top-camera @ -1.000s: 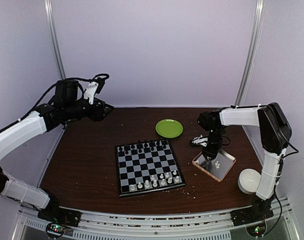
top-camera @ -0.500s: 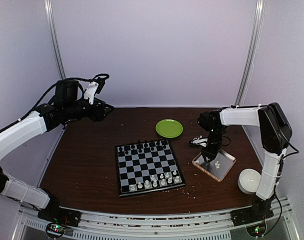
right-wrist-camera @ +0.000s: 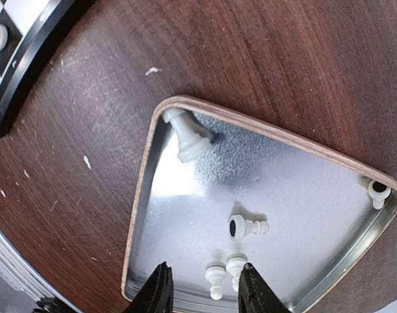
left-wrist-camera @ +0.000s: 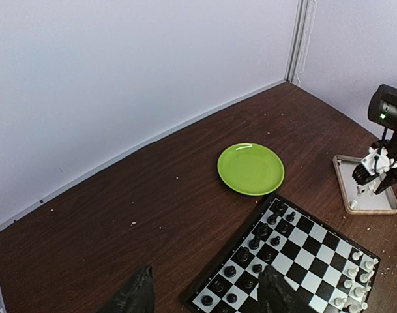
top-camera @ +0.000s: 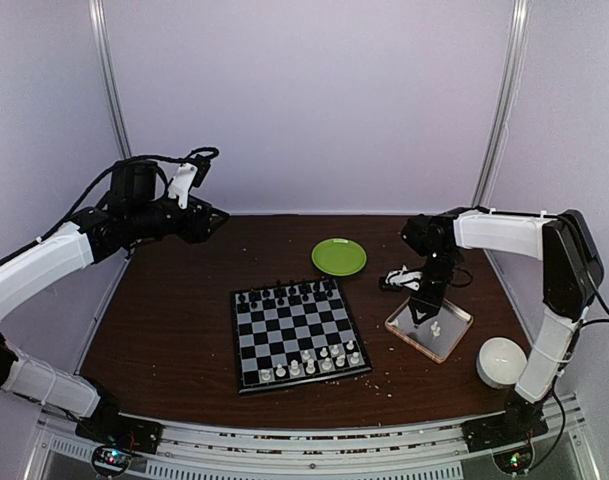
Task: Set up the chess pieces on the board
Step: Pick up the pawn from the storage box.
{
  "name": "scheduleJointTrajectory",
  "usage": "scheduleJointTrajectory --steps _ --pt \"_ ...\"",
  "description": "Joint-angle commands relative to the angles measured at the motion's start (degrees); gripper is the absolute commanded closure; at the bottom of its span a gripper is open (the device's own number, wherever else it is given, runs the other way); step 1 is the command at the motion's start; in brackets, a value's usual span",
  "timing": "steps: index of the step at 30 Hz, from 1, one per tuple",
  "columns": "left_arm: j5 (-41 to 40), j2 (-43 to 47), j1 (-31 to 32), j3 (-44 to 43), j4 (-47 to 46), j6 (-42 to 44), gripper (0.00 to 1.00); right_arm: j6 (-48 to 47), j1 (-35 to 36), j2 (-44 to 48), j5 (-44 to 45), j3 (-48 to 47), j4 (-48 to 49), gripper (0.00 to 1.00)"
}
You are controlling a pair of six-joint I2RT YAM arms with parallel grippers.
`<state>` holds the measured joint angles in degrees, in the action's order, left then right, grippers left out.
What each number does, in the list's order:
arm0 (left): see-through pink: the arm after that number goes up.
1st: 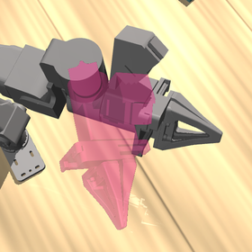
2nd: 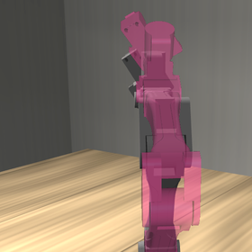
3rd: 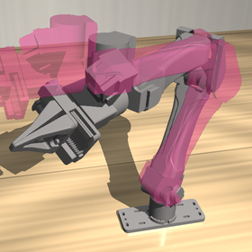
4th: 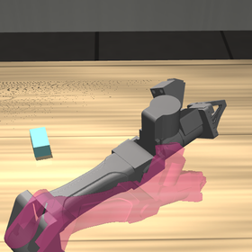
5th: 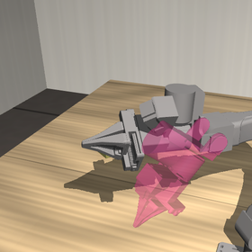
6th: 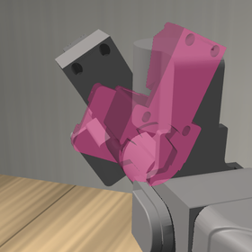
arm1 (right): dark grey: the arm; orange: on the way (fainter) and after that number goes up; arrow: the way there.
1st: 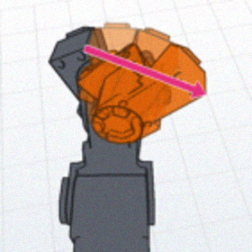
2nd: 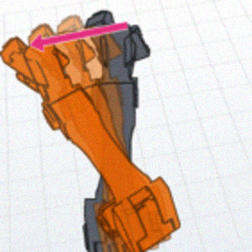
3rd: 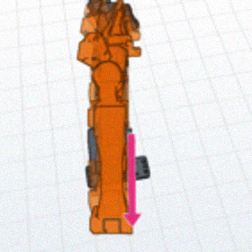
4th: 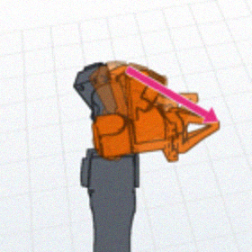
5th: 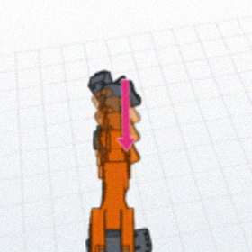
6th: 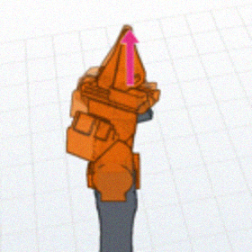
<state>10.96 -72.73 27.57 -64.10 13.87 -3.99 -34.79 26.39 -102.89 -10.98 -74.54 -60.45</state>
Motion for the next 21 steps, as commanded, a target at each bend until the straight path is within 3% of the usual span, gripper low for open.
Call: scheduleJointTrajectory --steps 1,9,21 --pt "0.67 -0.35 -0.25 -1.26 -1.3 -0.37 0.45 -9.94 0.15 1.62 3.72 0.72 -0.83 0.65" --pt "0.57 -0.41 -0.29 -1.12 -1.3 -0.32 0.45 -15.18 0.37 -1.18 8.3 -0.65 0.69 0.66" --pt "0.64 -1.05 -0.26 -1.22 -1.32 -0.2 0.45 -14.29 1.67 -7.58 10.5 -3.28 3.46 0.69"
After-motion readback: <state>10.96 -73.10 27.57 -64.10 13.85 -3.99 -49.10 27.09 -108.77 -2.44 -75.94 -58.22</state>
